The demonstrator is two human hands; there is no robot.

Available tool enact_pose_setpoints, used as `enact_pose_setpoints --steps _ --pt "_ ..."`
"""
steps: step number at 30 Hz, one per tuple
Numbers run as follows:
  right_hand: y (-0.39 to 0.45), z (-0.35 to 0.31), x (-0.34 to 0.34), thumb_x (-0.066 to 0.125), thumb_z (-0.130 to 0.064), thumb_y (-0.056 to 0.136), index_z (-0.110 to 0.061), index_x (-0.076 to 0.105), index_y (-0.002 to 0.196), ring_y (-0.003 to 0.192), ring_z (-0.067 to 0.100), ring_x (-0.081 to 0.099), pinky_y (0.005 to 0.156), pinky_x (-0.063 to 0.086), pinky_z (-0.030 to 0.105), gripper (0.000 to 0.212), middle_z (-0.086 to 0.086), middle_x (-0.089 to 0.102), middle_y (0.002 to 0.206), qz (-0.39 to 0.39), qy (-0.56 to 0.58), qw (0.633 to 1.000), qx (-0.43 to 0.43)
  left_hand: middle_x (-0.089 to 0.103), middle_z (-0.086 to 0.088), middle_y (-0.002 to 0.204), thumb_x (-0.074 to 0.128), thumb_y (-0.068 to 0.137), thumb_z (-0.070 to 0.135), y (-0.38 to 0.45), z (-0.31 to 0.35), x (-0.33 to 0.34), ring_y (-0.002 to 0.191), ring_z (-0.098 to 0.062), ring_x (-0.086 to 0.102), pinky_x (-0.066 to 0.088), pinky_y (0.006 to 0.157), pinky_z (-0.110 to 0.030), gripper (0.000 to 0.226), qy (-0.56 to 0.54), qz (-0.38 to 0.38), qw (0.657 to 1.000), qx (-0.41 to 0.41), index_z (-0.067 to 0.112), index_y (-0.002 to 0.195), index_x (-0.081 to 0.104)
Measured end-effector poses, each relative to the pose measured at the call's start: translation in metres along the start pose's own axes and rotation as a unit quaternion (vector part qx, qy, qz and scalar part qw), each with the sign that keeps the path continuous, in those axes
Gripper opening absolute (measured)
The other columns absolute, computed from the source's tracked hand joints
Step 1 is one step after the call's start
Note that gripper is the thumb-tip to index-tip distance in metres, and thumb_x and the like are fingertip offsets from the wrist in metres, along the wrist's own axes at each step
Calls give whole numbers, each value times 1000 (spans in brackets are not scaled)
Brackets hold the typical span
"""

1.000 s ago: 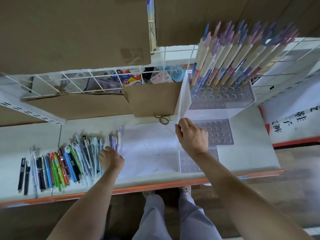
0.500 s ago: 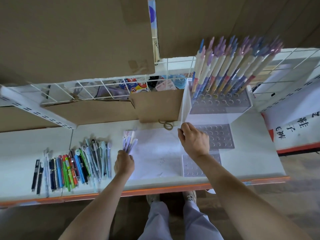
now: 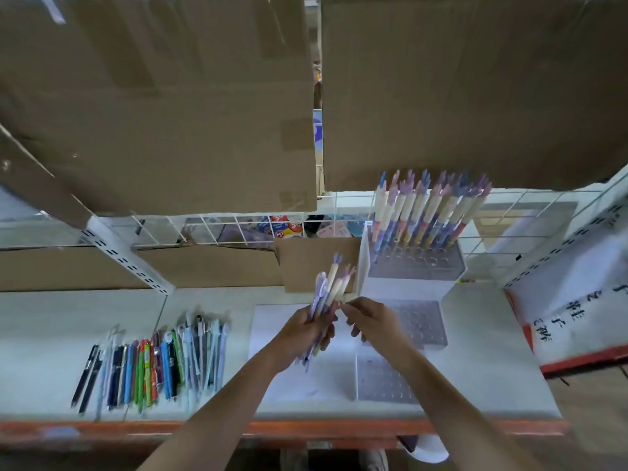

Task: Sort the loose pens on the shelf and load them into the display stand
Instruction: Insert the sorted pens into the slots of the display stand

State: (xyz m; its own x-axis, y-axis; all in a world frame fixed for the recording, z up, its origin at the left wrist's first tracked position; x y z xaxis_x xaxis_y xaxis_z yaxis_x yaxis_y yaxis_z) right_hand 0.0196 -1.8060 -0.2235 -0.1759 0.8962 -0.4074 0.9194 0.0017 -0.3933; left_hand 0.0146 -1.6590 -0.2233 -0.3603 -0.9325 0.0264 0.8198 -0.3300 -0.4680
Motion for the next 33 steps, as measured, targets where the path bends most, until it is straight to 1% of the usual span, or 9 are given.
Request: enact_pose_setpoints --steps 5,10,13,15,17,20,24,29,33 --pt "-15 -29 -10 59 -21 92 -23 58 70 40 2 44 47 36 17 22 -15 54 44 12 63 997 -52 61 -7 64 58 93 20 -7 25 8 57 -23 53 44 62 -32 22 -38 -31 998 25 6 76 63" --pt "-18 -51 -19 59 -16 91 -17 49 66 38 2 42 45 34 13 27 -10 52 41 19 47 994 -98 67 -4 62 56 93 12 -14 46 10 52 -16 60 49 52 -27 16 -32 -1 998 55 8 80 64" --pt "-18 -64 -33 56 -15 93 -16 49 70 42 3 47 46 38 15 25 -5 58 53 47 25 993 -107 69 -3 61 54 93 14 -11 50 5 56 -16 67 56 60 -34 14 -45 50 996 59 10 84 64" --pt "-19 -79 -52 51 -15 96 -17 49 75 47 8 51 46 39 16 21 -1 59 61 92 35 987 -127 68 -3 62 52 95 11 -9 53 0 55 -15 66 57 59 -30 18 -85 66 993 55 6 81 62" --pt "-23 -98 -78 47 -17 98 -19 46 78 51 10 50 46 37 17 20 -1 56 63 163 23 972 -167 65 -3 61 52 95 14 -7 56 -7 48 -12 58 48 49 -23 21 -63 82 993 61 6 77 59" --pt "-25 -115 -111 45 -20 99 -13 41 85 61 21 50 57 30 31 16 2 53 68 245 -55 949 -193 44 -8 58 50 96 18 -4 62 -9 41 -8 34 25 43 -20 24 -37 75 990 111 5 76 51" --pt "-15 -114 -119 42 -21 100 -7 44 93 76 34 57 60 33 34 15 24 62 89 237 -161 944 -163 35 -3 55 44 99 16 -3 71 3 42 -7 28 19 43 -19 25 -45 67 986 148 8 75 44" --pt "-10 -117 -114 40 -24 101 4 50 106 74 32 54 58 29 30 30 23 63 93 218 -207 944 -139 43 1 51 45 99 17 -4 72 6 42 -9 29 22 43 -21 26 -50 59 984 158 7 75 45" --pt "4 -103 -102 39 -18 101 3 51 111 90 37 63 65 44 32 26 23 64 103 184 -232 947 -125 41 -6 57 47 98 18 -6 74 4 43 -9 30 24 43 -21 25 -67 56 983 162 10 74 47"
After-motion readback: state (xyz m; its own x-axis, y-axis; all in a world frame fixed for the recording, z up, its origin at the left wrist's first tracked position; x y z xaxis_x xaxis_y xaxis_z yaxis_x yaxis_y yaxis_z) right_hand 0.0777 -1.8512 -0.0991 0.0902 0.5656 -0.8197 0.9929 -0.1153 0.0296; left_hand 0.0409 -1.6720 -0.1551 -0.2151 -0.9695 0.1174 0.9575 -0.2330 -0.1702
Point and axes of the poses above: each hand's wrist, its own y-axis towards the middle knuckle, its own x-axis out of the palm, z = x × y, the point moved 4 cm from there along y, towards the middle knuckle
